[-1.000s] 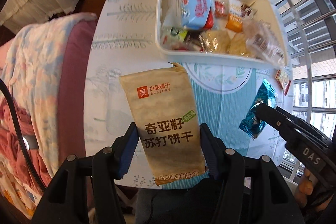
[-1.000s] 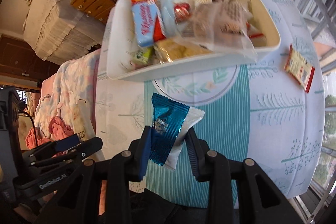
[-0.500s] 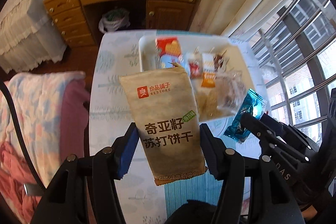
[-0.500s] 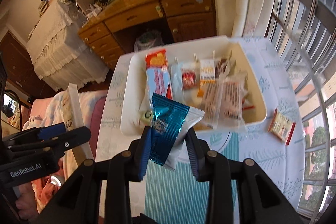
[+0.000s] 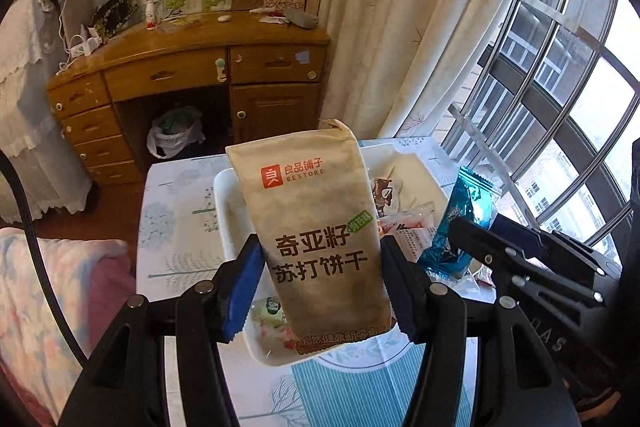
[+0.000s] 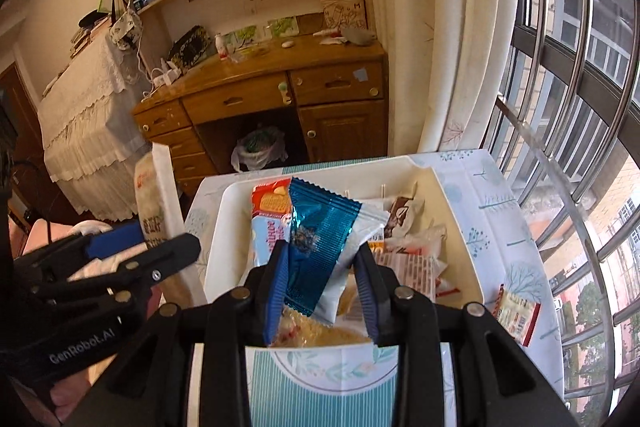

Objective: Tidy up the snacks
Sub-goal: 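Release both snacks into the white tray by opening both tools, then withdraw the right tool from the tray toward the red-white biscuit packet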

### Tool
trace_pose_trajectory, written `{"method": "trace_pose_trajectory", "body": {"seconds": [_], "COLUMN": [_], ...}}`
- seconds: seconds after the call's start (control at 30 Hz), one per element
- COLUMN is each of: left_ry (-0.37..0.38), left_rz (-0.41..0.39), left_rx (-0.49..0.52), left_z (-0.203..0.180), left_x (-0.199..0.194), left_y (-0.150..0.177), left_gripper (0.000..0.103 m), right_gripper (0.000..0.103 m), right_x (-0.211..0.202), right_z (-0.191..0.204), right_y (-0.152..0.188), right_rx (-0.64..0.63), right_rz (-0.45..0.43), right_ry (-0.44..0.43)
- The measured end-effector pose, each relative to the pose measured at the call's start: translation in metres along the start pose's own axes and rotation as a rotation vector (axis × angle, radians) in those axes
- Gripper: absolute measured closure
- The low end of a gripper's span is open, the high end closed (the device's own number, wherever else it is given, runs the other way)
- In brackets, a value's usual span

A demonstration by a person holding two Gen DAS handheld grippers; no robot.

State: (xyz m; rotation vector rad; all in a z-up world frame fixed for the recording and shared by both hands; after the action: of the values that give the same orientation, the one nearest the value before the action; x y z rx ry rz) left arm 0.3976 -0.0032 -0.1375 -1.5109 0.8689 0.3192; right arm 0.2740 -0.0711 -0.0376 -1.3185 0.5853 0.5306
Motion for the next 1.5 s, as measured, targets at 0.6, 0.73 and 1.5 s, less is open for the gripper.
{"method": "trace_pose_trajectory", "body": {"seconds": [0.6,0.73,1.5], "left_ry": [-0.047,-0.071,-0.166], "left_rz": [0.051,0.053,0.119], "left_rx": [-0.072,-0.098,-0.177], "left_z": [-0.014,-0.024,-0.101], "left_x": [-0.017,-0.027,-0.031], "left_y": [0.013,0.019,0.074], "left_gripper": [0.014,0.014,0.014], "right_gripper": [0.03,0.029,0.02], "right_x": [-0.032,-0.044,-0.067], "right_z": [-0.035,-0.047,-0.149], "right_y": [0.003,0.002,0.033], "right_rx": [0.048,0.035,-0.064], "right_rz": [-0.008,-0.011,0.069], "right_ry": [0.012,0.002,0.046]}}
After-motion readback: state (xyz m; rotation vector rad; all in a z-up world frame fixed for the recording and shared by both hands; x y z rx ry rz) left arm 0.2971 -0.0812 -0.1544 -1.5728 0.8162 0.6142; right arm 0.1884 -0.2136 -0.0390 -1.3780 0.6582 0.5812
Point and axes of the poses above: each gripper's, at about its wrist camera, not at the fingertips, and x roughly the way its jaws point, z to its left, y to its underside, the point moved 10 cm from there along x, roughly the way its jaws point, and after that the axes turned 8 degrees about -z, right-handed, at the moved point
